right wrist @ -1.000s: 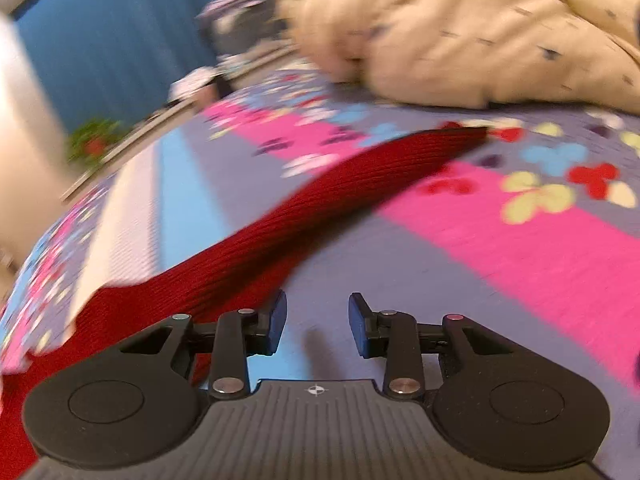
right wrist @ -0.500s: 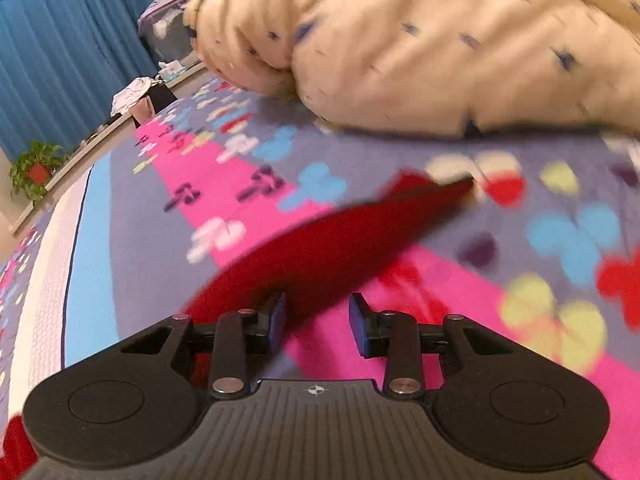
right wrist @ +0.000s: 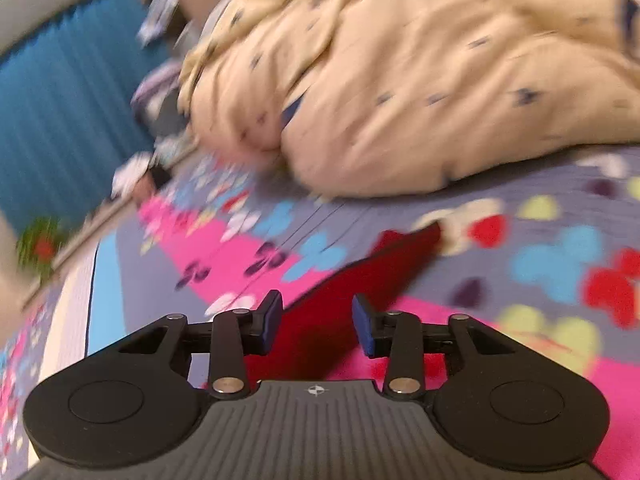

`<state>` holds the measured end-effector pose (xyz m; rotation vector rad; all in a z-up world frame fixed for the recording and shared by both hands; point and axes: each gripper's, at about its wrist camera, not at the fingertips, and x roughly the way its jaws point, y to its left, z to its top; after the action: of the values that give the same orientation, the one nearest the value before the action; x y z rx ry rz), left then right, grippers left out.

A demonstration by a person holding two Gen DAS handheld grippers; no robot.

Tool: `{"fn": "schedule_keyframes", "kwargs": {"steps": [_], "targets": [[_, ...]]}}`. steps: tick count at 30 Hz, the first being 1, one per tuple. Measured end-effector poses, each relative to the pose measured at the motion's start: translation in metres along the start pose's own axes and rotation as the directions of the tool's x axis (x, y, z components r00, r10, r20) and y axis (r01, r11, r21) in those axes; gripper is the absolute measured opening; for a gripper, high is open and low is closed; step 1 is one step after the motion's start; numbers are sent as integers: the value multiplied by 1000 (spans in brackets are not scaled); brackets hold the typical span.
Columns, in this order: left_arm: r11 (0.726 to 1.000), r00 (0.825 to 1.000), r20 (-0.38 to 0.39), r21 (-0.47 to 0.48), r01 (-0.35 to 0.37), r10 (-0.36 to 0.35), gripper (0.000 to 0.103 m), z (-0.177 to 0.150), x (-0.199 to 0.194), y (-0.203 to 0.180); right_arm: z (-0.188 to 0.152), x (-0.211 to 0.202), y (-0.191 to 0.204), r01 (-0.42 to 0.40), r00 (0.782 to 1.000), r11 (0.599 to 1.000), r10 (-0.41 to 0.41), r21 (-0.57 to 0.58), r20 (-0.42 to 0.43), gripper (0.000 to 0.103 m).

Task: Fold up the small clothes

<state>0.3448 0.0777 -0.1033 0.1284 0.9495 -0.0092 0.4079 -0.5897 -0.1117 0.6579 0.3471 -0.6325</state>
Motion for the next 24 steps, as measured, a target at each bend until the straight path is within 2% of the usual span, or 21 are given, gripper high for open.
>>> {"fn": "schedule_keyframes", "kwargs": {"steps": [3,5,8,11,12,14,17,20,23,24], "targets": [[1000,1000,0,0,-1,1,58,0,0,0,-21,-8,1,53,996,995,-59,-83,-71,42],[1000,1000,-2,-2,-1,1,58,0,0,0,-32,4,9,49,986,990,-69,-132,-151,42],[1000,1000,-2,-2,-4,4,58,0,0,-1,-31,29,37,59,985,977,-90,-203,-146,42],[1000,1000,-1,-5,-2,2,58,0,0,0,-13,59,55,-20,988,992,1,-121,-156,43],[1000,1000,-2,-6,-1,1,58,0,0,0,-9,70,57,-45,982,996,30,-80,-187,46],[1000,1000,-3,-6,0,0,58,1,1,0,-5,92,51,-63,962,998,67,24,-266,47],[1000,1000,-4,-10,1,-1,58,1,1,0,-1,97,44,-69,962,995,87,78,-257,47],[1000,1000,-3,-7,0,0,58,1,1,0,-5,99,37,-122,951,980,161,156,-266,47],[1000,1000,-3,-8,0,0,58,1,1,1,-9,98,37,-150,943,972,195,178,-271,47],[1000,1000,-3,-9,0,0,58,1,1,1,-10,99,36,-175,932,962,231,210,-280,46]]}}
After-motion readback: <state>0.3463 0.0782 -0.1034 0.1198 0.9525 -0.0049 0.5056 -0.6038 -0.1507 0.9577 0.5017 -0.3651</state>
